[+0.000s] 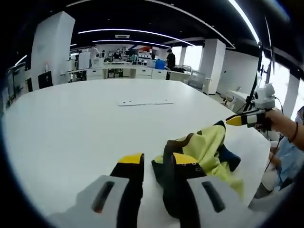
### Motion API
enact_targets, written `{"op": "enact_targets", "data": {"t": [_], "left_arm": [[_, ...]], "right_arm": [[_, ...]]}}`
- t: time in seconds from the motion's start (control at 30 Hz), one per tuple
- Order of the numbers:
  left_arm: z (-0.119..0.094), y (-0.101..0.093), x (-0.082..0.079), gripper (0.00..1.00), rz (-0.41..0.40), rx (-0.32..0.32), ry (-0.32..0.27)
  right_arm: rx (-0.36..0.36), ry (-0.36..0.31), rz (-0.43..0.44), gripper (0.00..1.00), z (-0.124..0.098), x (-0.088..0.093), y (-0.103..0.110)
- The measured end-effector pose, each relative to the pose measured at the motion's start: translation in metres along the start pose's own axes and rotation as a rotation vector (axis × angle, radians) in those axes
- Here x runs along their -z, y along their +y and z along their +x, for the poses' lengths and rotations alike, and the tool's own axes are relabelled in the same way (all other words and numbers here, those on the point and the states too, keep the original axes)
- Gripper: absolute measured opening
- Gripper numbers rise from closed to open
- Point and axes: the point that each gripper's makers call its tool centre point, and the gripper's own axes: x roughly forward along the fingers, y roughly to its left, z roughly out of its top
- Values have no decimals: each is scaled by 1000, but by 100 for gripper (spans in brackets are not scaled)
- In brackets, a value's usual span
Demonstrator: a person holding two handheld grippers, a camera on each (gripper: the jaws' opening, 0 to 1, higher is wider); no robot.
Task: Fold the garment on the visible template until the final outline fits inside the template.
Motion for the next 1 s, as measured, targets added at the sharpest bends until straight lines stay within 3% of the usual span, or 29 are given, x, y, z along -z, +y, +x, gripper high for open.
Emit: {"op": "enact_targets", "data": {"t": [0.07, 0.5, 0.73, 1.0], "left_arm": [[8, -4, 1, 21, -28, 21, 5], [51, -11, 36, 17, 27, 57, 153], [61, -11, 59, 15, 36, 60, 221], [61, -9, 70, 10, 22, 52, 255]], "right_arm": [[7, -3, 34, 22, 1, 2, 3], [71, 11, 113, 9, 7, 14, 3], [115, 52, 119, 4, 8, 24, -2], [119, 90, 152, 0, 10, 39, -2]]}}
